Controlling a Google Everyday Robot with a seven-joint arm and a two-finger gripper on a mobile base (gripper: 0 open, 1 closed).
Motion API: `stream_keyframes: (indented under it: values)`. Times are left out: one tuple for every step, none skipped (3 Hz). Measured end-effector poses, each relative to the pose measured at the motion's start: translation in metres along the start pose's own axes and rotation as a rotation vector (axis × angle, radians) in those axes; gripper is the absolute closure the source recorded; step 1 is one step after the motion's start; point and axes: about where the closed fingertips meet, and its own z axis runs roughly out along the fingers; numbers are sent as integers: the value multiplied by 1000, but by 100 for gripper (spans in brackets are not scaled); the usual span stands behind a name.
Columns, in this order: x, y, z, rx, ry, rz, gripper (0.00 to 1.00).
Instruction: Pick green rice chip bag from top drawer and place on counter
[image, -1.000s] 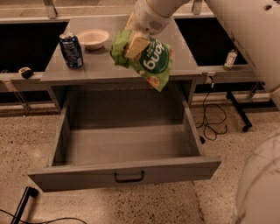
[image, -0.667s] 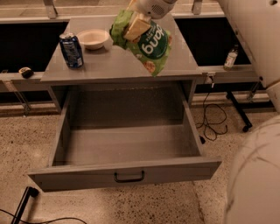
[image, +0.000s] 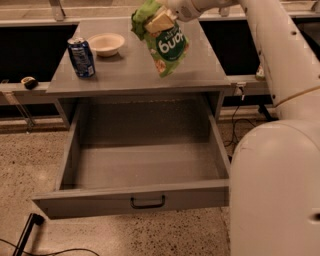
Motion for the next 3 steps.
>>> stream_keyframes:
  values:
    - [31,-8,34,-16,-38,125,58]
    - [36,-11,37,-10,-42,136,35]
    - [36,-11,37,-11,-42,136,13]
